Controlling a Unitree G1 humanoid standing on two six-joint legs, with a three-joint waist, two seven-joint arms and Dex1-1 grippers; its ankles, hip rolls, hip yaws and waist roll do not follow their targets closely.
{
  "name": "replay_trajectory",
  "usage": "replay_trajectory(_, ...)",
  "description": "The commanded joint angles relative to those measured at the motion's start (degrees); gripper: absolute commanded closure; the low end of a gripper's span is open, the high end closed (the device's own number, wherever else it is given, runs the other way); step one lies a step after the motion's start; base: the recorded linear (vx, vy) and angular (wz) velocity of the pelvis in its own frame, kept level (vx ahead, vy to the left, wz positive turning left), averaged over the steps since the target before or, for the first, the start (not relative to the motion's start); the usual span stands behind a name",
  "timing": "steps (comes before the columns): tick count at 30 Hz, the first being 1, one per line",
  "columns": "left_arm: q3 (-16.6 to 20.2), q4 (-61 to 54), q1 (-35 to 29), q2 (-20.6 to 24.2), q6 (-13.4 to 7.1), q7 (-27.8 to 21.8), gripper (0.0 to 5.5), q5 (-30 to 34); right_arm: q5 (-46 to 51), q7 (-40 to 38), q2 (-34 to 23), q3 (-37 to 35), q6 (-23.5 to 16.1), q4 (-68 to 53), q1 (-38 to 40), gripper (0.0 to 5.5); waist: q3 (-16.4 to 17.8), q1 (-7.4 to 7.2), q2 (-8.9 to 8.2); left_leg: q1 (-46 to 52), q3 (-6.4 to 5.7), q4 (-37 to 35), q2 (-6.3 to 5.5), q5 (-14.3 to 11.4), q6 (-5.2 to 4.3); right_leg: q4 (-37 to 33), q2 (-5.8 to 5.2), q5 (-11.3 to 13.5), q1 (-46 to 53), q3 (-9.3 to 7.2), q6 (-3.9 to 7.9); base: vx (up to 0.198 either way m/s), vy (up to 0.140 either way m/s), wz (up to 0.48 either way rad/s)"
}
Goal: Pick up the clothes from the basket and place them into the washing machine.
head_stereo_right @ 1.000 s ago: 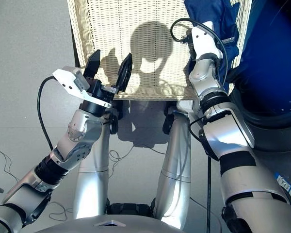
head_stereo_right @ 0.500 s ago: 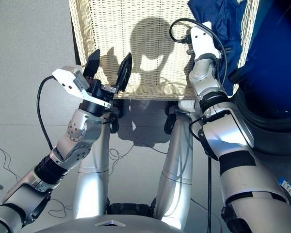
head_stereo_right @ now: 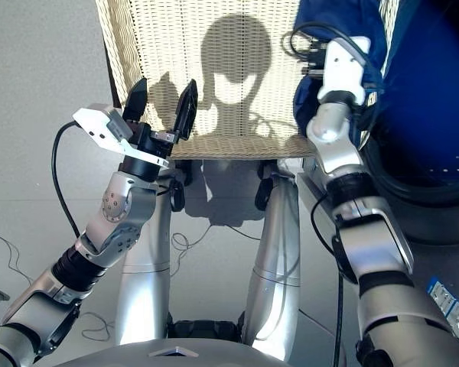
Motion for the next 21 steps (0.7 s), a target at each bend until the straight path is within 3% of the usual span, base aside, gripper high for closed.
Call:
replay_trajectory(1,1.82,-7.45,2.50,0.18,-2.54,-0.59,0.00,3.05,-0.38,-4.74,-5.90,-6.78,-4.70,-3.41,4.27,5.50,-0.95,-1.16,-0.26,1.94,0.07,-6.47,1.13,5.79,-2.53,-4.67,1.55,0.83,4.78,-1.58,3.13,0.000,0.000,0.000)
replay_trajectory(9,1.79,-8.14,3.21,0.98,-3.18,-1.79,0.00,2.47,5.56,-6.27,-13.84,-14.31,-4.85,12.36,8.51,5.50,-0.95,-1.23,-1.17,4.57,-0.85,-9.57,1.53,6.58,-3.03,-7.78,1.52,1.72,7.79,-2.21,3.67,0.000,0.000,0.000)
replay_trajectory(16,0.20,-8.52,2.15,1.79,-3.35,-2.58,0.00,1.35,14.45,-1.97,-24.67,-13.78,-2.50,36.46,2.37,5.50,-0.95,-0.81,-1.01,5.34,-0.74,-9.82,1.76,6.35,-3.34,-8.06,1.23,1.90,8.49,-1.97,3.83,0.000,0.000,0.000)
replay_trajectory(21,-0.17,-8.36,1.22,2.59,-3.23,-2.49,0.00,1.62,15.73,0.91,-32.06,-9.07,0.39,46.52,-4.06,5.50,-0.95,-0.28,-0.11,5.13,-0.35,-9.95,1.83,6.34,-3.24,-8.27,0.84,2.19,8.33,-1.83,4.01,0.000,0.000,0.000)
